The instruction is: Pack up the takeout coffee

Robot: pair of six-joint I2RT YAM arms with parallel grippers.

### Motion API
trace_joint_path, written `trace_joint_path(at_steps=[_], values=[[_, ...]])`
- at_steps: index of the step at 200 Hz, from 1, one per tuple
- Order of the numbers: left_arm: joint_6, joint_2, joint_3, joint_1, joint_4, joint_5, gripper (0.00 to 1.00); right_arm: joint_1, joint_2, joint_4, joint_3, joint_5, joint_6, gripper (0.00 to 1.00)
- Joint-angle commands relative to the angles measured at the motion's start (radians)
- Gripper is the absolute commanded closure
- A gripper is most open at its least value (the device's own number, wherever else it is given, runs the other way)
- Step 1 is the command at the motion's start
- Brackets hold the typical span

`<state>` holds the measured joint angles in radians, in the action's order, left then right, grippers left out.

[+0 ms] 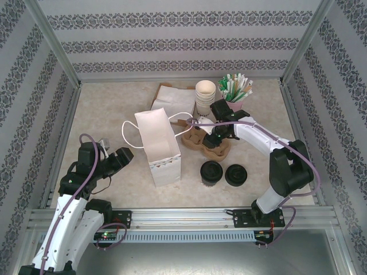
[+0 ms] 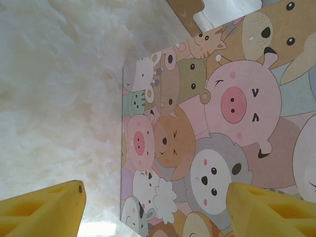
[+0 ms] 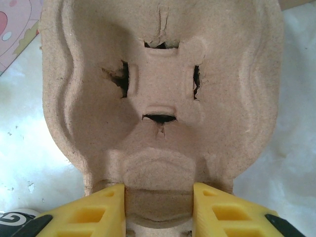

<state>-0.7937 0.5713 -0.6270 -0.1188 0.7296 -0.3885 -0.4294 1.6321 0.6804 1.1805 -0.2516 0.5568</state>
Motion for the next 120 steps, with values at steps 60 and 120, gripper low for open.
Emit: trace_joint_path(at_steps=[60, 120], values=[[-0.015, -0.013, -0.006, -0.013, 0.004, 0.0, 0.24, 0.009, -0.016, -0.015, 0.017, -0.07, -0.008, 0.62], [-0.015, -0.011, -0.008, -0.013, 0.002, 0.0, 0.24, 0.015, -0.004, -0.007, 0.019, -0.084, -0.001, 0.62]])
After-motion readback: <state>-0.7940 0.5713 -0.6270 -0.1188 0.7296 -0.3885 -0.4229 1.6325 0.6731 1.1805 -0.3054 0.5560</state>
